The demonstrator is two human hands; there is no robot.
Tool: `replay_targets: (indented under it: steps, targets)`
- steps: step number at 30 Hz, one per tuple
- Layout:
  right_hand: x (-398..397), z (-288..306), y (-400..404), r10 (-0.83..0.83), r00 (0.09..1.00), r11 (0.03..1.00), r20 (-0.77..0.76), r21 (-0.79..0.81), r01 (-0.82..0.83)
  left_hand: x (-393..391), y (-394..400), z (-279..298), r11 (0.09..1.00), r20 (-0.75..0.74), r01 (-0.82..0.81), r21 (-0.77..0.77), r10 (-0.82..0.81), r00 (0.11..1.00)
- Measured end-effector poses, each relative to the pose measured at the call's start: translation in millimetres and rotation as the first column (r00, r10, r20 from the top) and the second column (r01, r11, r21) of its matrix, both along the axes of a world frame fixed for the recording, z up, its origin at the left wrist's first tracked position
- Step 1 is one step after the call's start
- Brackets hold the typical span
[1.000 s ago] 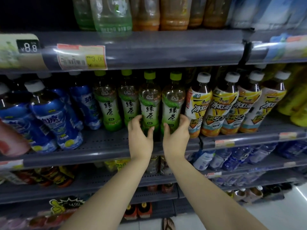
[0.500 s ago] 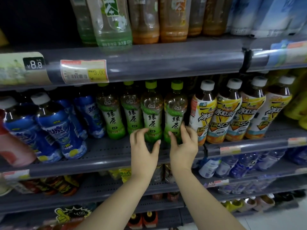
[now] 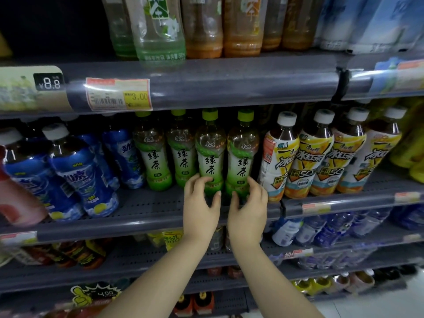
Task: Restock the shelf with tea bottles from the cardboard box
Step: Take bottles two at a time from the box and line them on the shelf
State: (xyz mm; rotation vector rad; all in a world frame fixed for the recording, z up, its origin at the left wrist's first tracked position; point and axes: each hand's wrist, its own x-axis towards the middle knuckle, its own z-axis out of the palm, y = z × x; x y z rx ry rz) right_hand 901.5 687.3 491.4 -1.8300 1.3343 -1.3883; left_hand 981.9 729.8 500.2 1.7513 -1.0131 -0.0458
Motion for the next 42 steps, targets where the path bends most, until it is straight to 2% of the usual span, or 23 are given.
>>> replay_targets:
  steps: [3, 10, 14, 18, 25, 29, 42]
  targets:
    - [3.8, 9.2, -6.6, 0.007, 1.000, 0.999, -0.023, 0.051, -0.006, 2.9, -3.8, 4.6, 0.999, 0.030, -0.029, 0.021, 0.028, 0.999]
    - [16.5, 15.9, -9.5, 0.071, 0.983, 0.991, -0.171, 0.121, -0.051, 0.6, -13.1, 6.2, 0.993, 0.048, 0.040, 0.108, -0.046, 0.998]
    - [16.0, 15.7, -11.8, 0.149, 0.972, 0.981, -0.182, 0.155, -0.121, 4.1, -17.2, 7.9, 0.989, 0.035, 0.090, 0.115, -0.094, 0.995]
    - [17.1, 14.8, -23.6, 0.160, 0.967, 0.974, -0.198, 0.190, -0.122, 7.9, -25.5, 8.0, 0.987, 0.042, 0.095, 0.127, -0.101, 0.994]
    - [20.1, 6.5, -31.3, 0.156, 0.950, 0.986, -0.271, 0.100, -0.133, 9.9, -31.8, 6.5, 0.990, 0.012, 0.094, 0.105, -0.096, 0.995]
    - [17.9, 8.1, -34.4, 0.152, 0.971, 0.986, -0.184, 0.100, -0.135, 10.3, -28.8, 6.2, 0.995, 0.021, 0.080, 0.054, -0.081, 0.996]
    - [13.5, -2.5, -38.6, 0.166, 0.982, 0.985, -0.088, -0.031, -0.170, 15.1, -26.9, -0.7, 0.998, 0.018, 0.053, -0.035, -0.053, 0.998]
